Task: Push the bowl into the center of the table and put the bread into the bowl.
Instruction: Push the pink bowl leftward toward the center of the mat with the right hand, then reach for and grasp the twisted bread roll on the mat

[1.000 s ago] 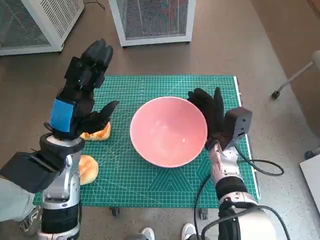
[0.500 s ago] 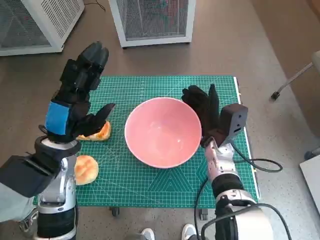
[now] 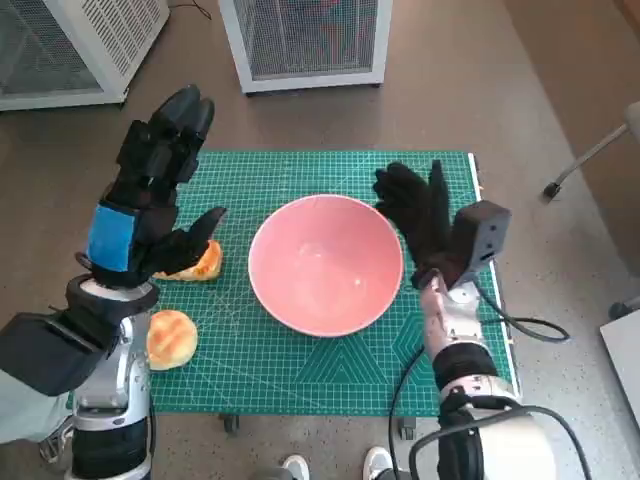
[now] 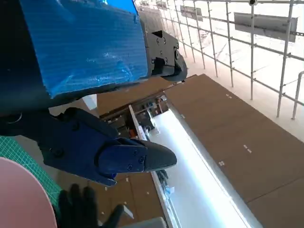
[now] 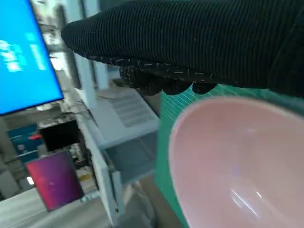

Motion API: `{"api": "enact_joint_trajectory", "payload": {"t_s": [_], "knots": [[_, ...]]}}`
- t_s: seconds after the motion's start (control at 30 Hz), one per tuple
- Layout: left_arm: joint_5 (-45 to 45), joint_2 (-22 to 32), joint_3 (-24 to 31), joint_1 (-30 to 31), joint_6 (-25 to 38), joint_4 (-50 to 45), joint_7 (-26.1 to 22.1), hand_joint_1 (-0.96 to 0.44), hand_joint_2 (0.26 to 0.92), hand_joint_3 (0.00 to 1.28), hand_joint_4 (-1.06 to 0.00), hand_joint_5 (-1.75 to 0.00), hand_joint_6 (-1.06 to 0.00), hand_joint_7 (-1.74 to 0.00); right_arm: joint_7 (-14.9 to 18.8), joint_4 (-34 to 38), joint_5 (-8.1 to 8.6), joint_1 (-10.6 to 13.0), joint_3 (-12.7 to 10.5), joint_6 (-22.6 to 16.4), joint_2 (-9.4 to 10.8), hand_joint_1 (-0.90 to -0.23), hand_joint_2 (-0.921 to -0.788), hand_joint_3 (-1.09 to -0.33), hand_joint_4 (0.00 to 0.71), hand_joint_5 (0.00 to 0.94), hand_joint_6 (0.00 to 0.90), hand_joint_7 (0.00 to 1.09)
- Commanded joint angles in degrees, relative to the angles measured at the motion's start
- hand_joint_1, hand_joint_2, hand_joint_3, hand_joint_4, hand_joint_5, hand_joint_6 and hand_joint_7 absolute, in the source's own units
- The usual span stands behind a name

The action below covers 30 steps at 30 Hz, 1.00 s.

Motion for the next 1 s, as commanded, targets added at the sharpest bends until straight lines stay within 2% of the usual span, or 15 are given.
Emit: {"api": "enact_joint_trajectory", "payload": {"t_s": [0.03,0.27,0.33,0.47,0.6,0.7,1.0], "knots": [[0.0,-0.1,0.0,-0.2,0.2,-0.3,0.4,-0.64,0.921,0.36,-0.21,-0.01,-0.08,-0.47,4.4,-1.8,2.3,-1.1,-1.1,-4.5,-1.0,-0.598,-0.921,-0.569,0.227,0.003,0.374,0.01],[0.7,-0.2,-0.5,-0.7,-0.5,0.7,0.5,-0.65,0.921,0.36,-0.21,-0.01,-0.08,-0.48,14.6,-6.9,5.82,-0.9,-1.2,-13.5,-1.7,-0.578,-0.921,-0.594,0.231,0.003,0.371,0.01],[0.8,-0.1,-0.6,-0.9,-0.8,1.0,0.4,-0.64,0.921,0.35,-0.21,-0.01,-0.08,-0.48,18.2,-8.9,7.44,-0.5,-1.3,-15.3,-1.7,-0.583,-0.921,-0.605,0.233,0.004,0.368,0.01],[1.3,-0.1,-0.9,-1.6,-1.1,1.5,0.6,-0.64,0.921,0.36,-0.21,0.0,-0.07,-0.48,25.5,-14.2,11.73,0.8,-1.3,-17.2,-1.7,-0.592,-0.921,-0.618,0.234,0.004,0.36,0.0],[1.6,-0.1,-1.0,-2.5,-1.7,2.3,0.4,-0.64,0.921,0.36,-0.2,0.0,-0.07,-0.47,31.2,-22.1,16.45,3.0,-0.6,-16.6,-1.2,-0.576,-0.921,-0.625,0.234,0.003,0.365,0.01],[1.7,0.0,-1.1,-3.3,-2.2,2.9,0.3,-0.63,0.921,0.36,-0.2,0.0,-0.07,-0.47,33.3,-27.2,18.57,5.0,0.3,-15.7,-0.8,-0.57,-0.921,-0.626,0.234,0.003,0.371,0.01],[1.7,0.8,-1.2,-4.5,-3.6,3.7,-0.8,-0.66,0.921,0.36,-0.19,0.0,-0.07,-0.46,33.6,-37.3,20.5,10.3,3.5,-12.7,-1.0,-0.575,-0.921,-0.621,0.233,0.001,0.364,0.01]]}}
